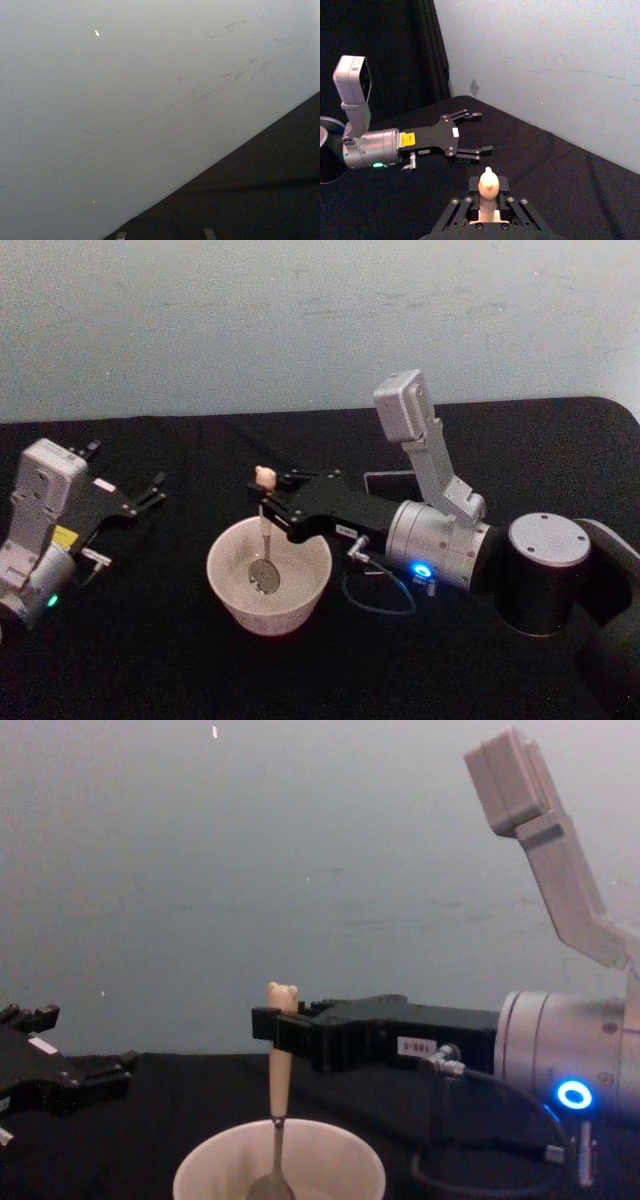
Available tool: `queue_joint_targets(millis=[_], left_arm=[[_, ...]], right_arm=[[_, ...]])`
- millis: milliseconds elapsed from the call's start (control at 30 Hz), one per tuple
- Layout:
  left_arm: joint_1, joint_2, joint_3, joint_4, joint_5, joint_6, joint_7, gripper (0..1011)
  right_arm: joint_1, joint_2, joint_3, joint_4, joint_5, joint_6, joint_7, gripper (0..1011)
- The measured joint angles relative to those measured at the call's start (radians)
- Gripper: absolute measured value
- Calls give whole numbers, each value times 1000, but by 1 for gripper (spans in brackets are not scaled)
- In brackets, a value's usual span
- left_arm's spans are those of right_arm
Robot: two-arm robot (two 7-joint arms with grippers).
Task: Pick up the stirring spoon with one hand, stir inside the cup, then place it back in its original position.
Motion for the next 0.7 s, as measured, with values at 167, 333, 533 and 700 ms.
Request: queue_joint_targets(millis=[167, 333, 533, 700], left_arm=[[0, 0, 0, 0, 0, 0, 0, 1001], [0, 0, 0, 0, 0, 0, 0, 1002], [0, 0, 0, 0, 0, 0, 0, 1001], [0, 0, 0, 0, 0, 0, 0, 1001]], right_arm=[[-1, 1, 7, -1, 9, 4, -11, 214], [-1, 5, 16, -3, 16, 10, -20, 214], [-5, 17, 41, -16, 44, 31, -32, 214], [-20, 31, 71, -46, 83, 49, -52, 213]])
